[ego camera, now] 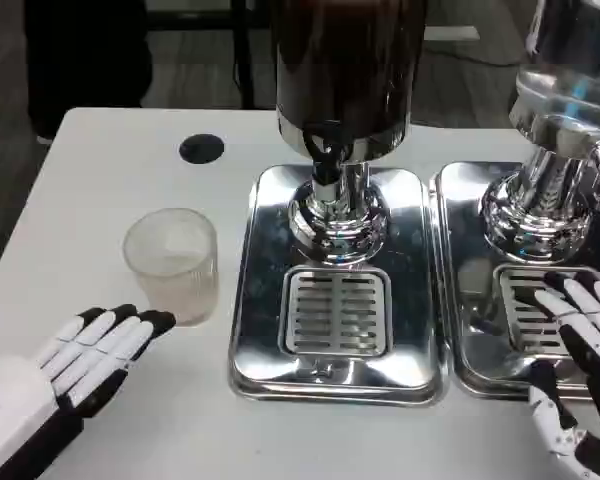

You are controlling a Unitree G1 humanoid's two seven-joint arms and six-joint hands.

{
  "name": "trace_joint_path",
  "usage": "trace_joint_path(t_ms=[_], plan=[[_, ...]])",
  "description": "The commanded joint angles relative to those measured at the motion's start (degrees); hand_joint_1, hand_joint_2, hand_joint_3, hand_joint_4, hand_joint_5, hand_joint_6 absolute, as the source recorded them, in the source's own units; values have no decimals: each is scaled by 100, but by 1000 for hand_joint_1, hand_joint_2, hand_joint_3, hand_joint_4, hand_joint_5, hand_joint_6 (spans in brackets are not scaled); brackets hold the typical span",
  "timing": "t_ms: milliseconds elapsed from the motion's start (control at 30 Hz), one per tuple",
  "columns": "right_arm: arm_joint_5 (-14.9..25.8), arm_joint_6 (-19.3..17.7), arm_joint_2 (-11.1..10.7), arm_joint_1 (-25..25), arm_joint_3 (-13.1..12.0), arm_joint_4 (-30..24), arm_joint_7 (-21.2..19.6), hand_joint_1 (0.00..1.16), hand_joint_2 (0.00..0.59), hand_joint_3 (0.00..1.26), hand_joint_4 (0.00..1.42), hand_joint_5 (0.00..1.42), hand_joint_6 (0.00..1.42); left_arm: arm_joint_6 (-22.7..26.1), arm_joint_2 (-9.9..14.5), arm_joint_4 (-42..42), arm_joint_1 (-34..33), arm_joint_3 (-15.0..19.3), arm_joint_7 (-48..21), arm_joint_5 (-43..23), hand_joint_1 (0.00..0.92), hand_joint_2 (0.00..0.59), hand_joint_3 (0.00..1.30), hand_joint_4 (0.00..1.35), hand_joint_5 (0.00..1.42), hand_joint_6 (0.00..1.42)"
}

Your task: Grasp the cup under the faucet to collect the drink, then remove the cup.

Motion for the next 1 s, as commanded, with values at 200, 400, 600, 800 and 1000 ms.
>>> trace_joint_path(t_ms=[200,400,600,800,1000], plan=[[56,-6,48,50,-77,-77,-103,373,564,209,96,62,212,-20,135,-4,66,-23,-128,-83,0,141,0,0,0,0],[71,-9,55,6,-98,-52,-123,377,564,209,96,62,212,11,107,-34,80,-8,-174,-112,0,141,0,0,0,0],[71,-19,74,-16,-105,-33,-129,383,567,209,96,68,212,33,95,-33,89,-2,-197,-125,0,141,0,0,0,0],[85,-15,87,-27,-129,-28,-123,389,571,209,96,71,212,44,96,-37,99,10,-197,-131,0,140,0,0,0,0],[106,-18,84,-59,-122,-21,-112,394,572,209,96,72,212,95,87,-55,114,13,-214,-154,0,136,0,0,0,0]])
